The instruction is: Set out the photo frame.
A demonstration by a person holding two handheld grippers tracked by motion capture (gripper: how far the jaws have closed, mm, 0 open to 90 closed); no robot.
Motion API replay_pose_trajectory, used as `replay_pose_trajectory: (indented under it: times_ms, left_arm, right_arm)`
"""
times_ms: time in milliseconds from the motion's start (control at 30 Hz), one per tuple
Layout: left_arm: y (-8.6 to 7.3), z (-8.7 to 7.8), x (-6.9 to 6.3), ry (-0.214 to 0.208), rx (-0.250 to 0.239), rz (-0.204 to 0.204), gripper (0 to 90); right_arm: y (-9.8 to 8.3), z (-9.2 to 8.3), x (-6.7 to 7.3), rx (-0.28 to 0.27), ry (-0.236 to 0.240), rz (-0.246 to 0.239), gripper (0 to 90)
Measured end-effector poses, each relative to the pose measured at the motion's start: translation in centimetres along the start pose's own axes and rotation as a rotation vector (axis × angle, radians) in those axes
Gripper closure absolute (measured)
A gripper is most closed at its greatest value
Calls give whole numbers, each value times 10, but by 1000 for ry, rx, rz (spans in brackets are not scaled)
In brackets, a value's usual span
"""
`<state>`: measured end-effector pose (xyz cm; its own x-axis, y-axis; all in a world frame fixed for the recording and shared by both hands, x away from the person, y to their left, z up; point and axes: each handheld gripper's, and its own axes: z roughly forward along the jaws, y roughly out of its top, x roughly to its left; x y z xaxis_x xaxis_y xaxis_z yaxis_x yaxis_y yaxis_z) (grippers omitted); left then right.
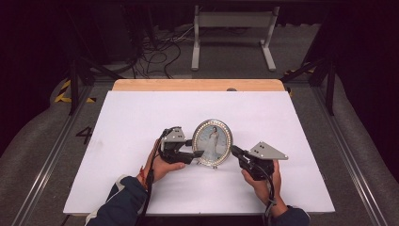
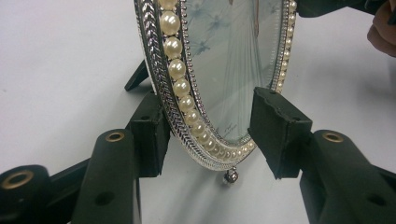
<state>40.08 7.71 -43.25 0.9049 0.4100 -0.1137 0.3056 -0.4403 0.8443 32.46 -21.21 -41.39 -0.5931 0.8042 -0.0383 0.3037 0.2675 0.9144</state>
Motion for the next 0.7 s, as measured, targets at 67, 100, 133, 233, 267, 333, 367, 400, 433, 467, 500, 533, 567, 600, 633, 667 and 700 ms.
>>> replay_pose_trajectory:
  times_ms: [67, 100, 133, 233, 267, 333, 367, 400, 433, 467, 500, 533, 567, 600, 633, 667, 700]
  left_arm:
    - [0, 0, 0, 0, -1, 1, 490]
    - [-1, -1, 0, 3, 6, 2, 490]
    - [-1, -1, 0, 3, 7, 1, 490]
    - [-1, -1, -1, 25, 8, 11, 507]
    - [0, -1, -1, 30, 7, 13, 507]
    - [0, -1, -1, 42, 4, 21, 505]
    - [0, -3, -1, 48, -9, 11, 500]
    - [0, -4, 1, 48, -11, 14, 501]
    - [-1, -4, 1, 45, -13, 7, 503]
    - [-1, -4, 1, 48, -12, 13, 509]
    - [-1, -4, 1, 47, -12, 12, 511]
    - [-1, -4, 0, 45, -13, 8, 514]
    - [-1, -4, 0, 45, -13, 8, 518]
    - [0, -4, 0, 50, -9, 16, 518]
    - [-1, -3, 0, 50, -11, 14, 532]
    - [-1, -3, 0, 50, -11, 14, 536]
    - [-1, -3, 0, 47, -9, 9, 536]
  right_arm:
    - [0, 0, 0, 1, -2, 1, 873]
    - [0, 1, 0, 0, 2, 4, 870]
    - [0, 1, 0, 3, 0, -1, 868]
    - [0, 0, 0, 1, -7, -1, 859]
    - [0, 0, -1, 7, -11, 4, 859]
    - [-1, 0, -2, 11, -12, 3, 859]
    - [-1, 1, -4, 28, 8, 8, 847]
    - [-2, 3, -5, 42, 18, 7, 846]
    - [-3, 3, -5, 44, 16, 7, 848]
    - [-3, 4, -5, 46, 15, 10, 847]
    - [-4, 4, -5, 48, 17, 12, 846]
    - [-3, 4, -5, 46, 15, 12, 843]
    - [-3, 4, -5, 46, 15, 12, 843]
    - [-3, 3, -5, 38, 14, 14, 841]
    - [-2, 2, -6, 33, 13, 13, 841]
    - [-2, 2, -6, 33, 13, 13, 841]
    - [-1, 0, -6, 27, 23, 21, 835]
